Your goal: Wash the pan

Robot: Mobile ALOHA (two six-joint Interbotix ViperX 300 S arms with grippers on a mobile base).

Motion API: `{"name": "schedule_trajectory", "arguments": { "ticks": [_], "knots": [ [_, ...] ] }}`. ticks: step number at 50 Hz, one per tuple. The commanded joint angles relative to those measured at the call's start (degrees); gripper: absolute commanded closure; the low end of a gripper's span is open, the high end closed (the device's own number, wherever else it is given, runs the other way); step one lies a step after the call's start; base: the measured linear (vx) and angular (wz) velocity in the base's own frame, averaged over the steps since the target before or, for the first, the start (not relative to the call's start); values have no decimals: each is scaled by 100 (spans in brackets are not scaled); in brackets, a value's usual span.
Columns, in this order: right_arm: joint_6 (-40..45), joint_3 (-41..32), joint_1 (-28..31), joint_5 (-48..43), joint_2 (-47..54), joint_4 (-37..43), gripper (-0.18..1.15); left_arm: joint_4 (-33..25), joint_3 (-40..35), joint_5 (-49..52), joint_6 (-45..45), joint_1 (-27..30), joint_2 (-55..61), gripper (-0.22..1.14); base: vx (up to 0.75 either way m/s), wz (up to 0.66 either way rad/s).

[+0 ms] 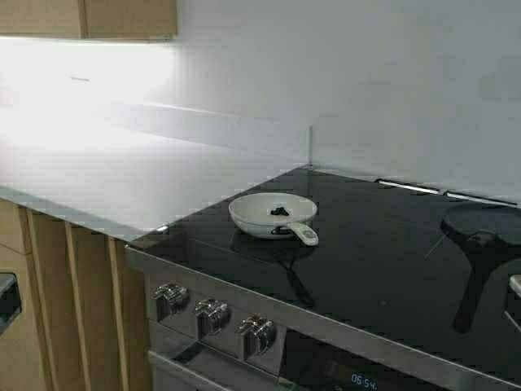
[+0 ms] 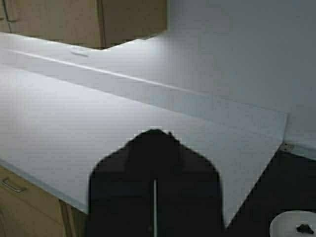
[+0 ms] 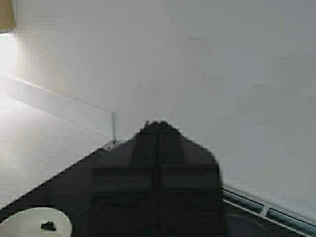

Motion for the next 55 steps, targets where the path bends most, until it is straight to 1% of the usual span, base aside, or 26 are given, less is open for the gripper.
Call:
{"name": "schedule_trajectory", "arguments": {
  "ticks": [1,2,4,13,14,16,18,23,30,37,42,55],
  "knots": [
    [-9,0,-18,-35,70,-9,92,9,35,-35,-255,-88,62,93,0,0],
    [-9,9,-18,-35,79,-9,90,9,26,-26,-325,-123,62,87,0,0],
    [-9,9,-18,-35,70,-9,88,35,0,-26,-466,-229,114,71,0,0],
    [-9,18,-18,-44,70,-9,91,105,-185,-35,-1037,-624,510,0,0,0],
    [-9,18,-18,-35,70,-9,91,105,-202,-44,-1143,-694,571,-7,0,0],
    [0,18,-18,-35,79,-9,91,105,-237,-97,-1406,-835,703,-15,0,0],
    [0,18,-18,-44,79,0,91,97,-220,-176,-1696,-1002,826,-15,0,0],
    [0,26,-18,-35,105,-9,91,114,-132,-703,-2487,-1397,1213,-9,0,0],
    [9,26,-18,-44,132,-9,91,123,105,-1679,-3384,-1749,1969,-9,0,0],
    [0,44,-18,-35,132,-9,91,167,246,-2443,-3788,-1925,2883,-9,0,0],
    [-9,53,-18,-44,141,0,91,158,211,-2979,-3938,-2092,3577,-9,0,0],
    [-9,62,-18,-44,141,-9,91,167,-255,-4447,-4658,-2461,5687,-9,0,0]
  ]
}}
